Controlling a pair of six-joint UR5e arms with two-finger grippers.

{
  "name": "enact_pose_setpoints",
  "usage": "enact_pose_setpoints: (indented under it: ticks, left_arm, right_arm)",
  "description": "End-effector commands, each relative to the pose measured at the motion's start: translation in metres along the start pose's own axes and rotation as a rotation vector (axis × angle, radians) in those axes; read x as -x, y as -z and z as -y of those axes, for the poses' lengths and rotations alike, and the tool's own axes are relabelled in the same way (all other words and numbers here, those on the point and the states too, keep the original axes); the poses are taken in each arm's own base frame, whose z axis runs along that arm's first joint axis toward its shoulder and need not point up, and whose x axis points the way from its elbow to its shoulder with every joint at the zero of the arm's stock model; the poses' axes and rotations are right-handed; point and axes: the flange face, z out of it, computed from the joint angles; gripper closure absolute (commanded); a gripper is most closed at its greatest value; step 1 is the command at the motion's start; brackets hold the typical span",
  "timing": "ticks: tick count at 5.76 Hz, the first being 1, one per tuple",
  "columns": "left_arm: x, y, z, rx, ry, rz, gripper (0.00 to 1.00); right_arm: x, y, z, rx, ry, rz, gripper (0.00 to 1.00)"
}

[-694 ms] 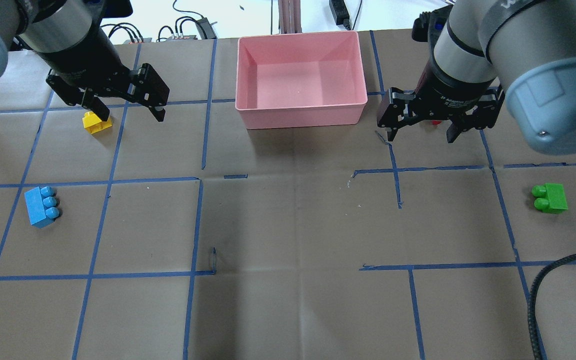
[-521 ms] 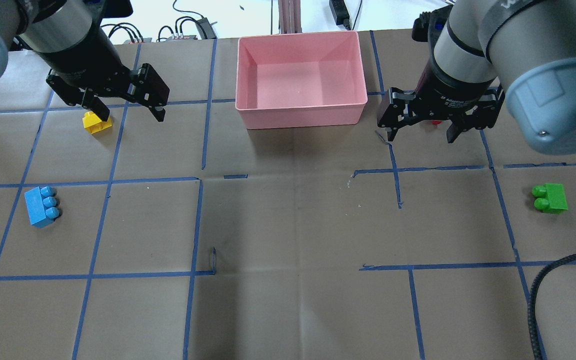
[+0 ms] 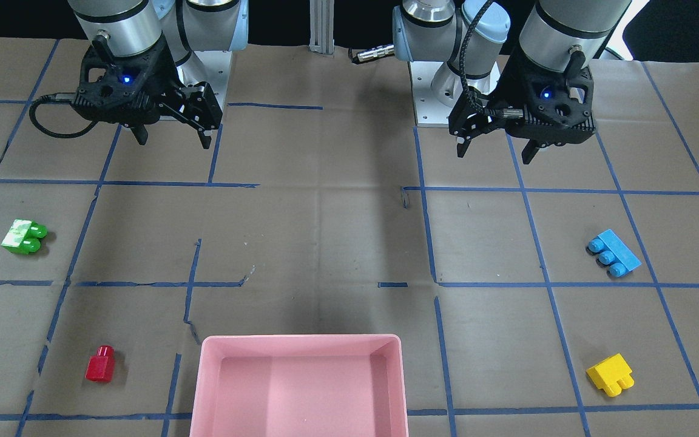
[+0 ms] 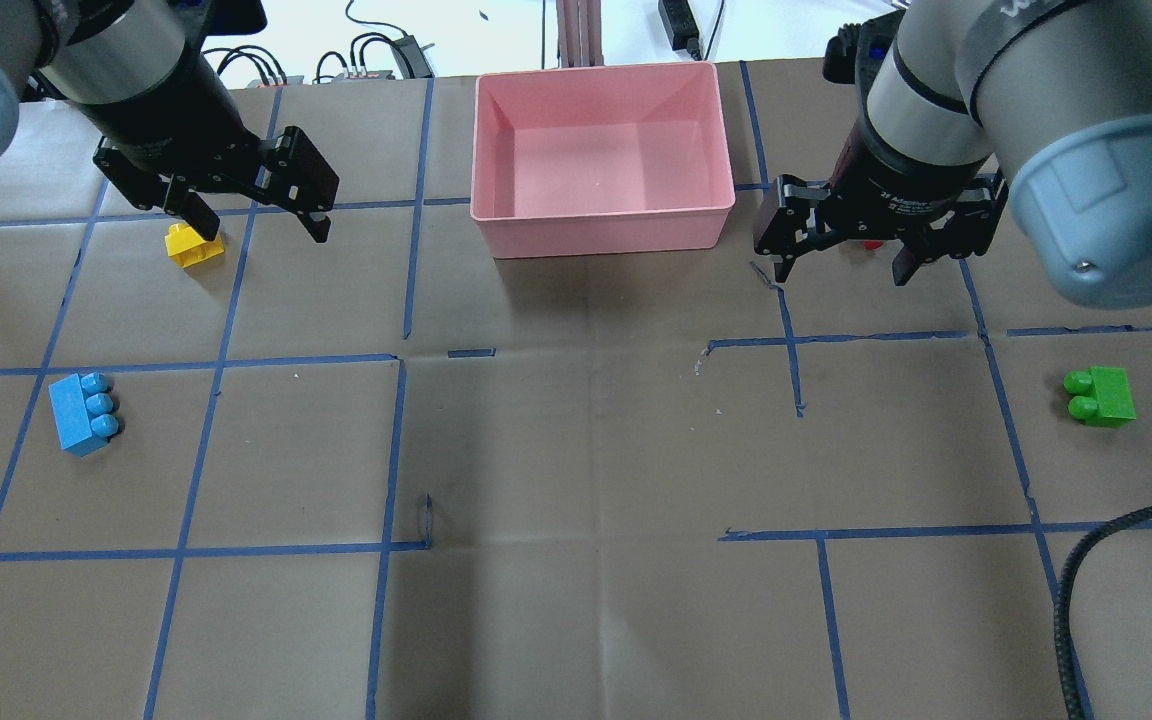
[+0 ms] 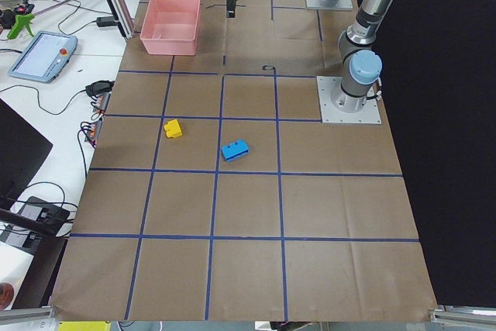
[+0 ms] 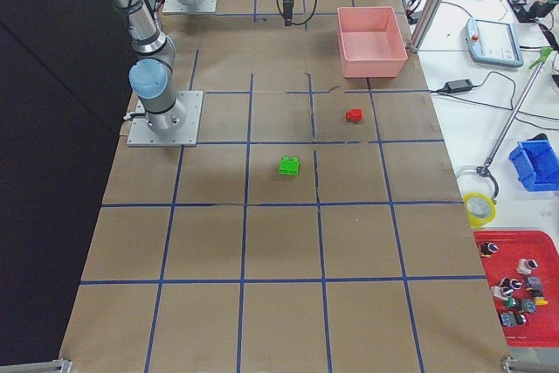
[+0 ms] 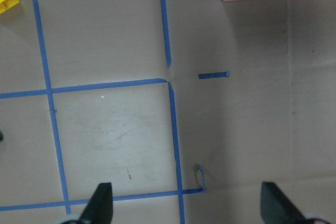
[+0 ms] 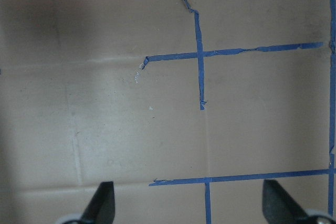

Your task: Put all blocks into box

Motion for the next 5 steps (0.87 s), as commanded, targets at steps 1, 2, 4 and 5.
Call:
enact_pose_setpoints:
  ticks: [1,2,4,5]
  left_arm:
    - [0.001,0.001,0.0,-0.003,-0.001,0.0,0.0]
    - [0.008,0.01,0.001,-0.021,-0.05,0.006,0.0]
    - [0.098,0.02,0.013,-0.068,0.084,0.021,0.0]
    - [0.177,0.02,0.01,-0.074,0.235,0.026,0.0]
  right_arm:
    - [0.0,0.0,0.0,-0.001,-0.001,0.0,0.0]
    - [0.0,0.0,0.0,-0.001,0.0,-0.002,0.0]
    - [0.0,0.001,0.0,-0.001,0.002,-0.002,0.0]
    - [-0.001,0.004,0.001,-0.007,0.001,0.0,0.0]
